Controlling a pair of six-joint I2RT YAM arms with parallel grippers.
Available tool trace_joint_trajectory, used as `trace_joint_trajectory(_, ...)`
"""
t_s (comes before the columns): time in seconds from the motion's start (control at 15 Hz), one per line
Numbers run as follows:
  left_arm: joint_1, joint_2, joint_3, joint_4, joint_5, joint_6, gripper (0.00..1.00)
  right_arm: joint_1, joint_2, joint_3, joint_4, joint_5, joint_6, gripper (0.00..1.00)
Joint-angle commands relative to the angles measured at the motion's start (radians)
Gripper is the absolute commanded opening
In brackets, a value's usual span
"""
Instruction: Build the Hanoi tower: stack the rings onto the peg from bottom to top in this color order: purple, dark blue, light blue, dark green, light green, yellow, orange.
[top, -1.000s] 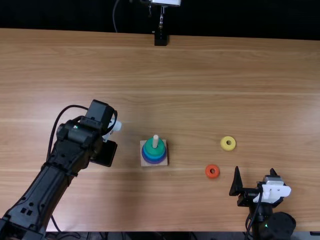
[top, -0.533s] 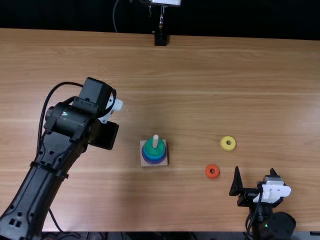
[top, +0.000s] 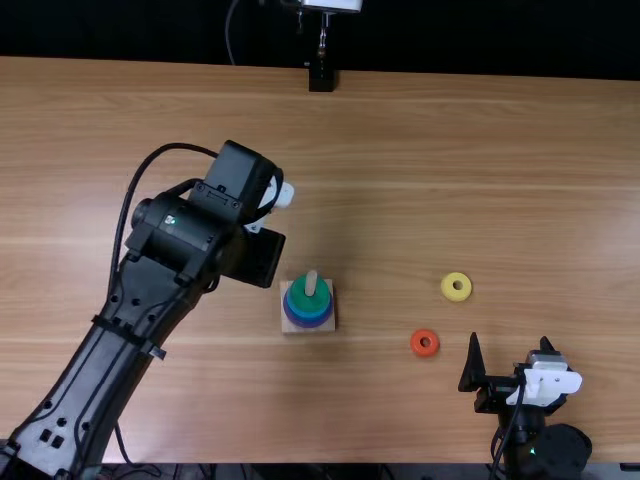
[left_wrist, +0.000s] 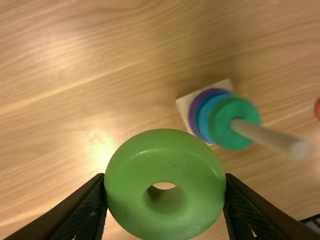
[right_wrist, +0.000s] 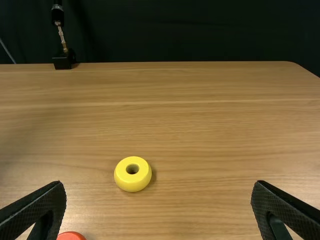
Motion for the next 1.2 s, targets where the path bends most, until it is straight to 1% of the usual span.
trace_joint_trajectory(0.0,-0.033,0.035,0.039,-0.003,0.013,-0.046,0.0,-0.007,-0.013,-0.071,-0.078,0.006,-0.003,1.0)
trace_joint_trajectory(0.2,-0.078,0.073,0.09,-0.012,0.013,-0.06,0.0,-0.007,-0.013,-0.071,-0.078,0.006,-0.003,1.0)
trace_joint_trajectory(0.47,-0.119,0.101,0.148,-0.021,0.011,-0.112,0.0,-0.007,-0.013,-0.071,-0.078,0.006,-0.003,1.0)
trace_joint_trajectory(0.73,-0.151,0.115,0.152,-0.045,0.011,-0.121,0.0,-0.007,-0.013,-0.071,-0.078,0.006,-0.003,1.0)
trace_joint_trajectory(0.87,-0.154,0.115,0.152,-0.06,0.009,-0.145,0.0,-0.007,-0.013,-0.071,-0.078,0.004,-0.003,1.0)
trace_joint_trajectory(1.13,-0.167,0.115,0.151,-0.06,0.011,-0.147,0.0,-0.007,-0.013,-0.071,-0.078,0.004,-0.003,1.0)
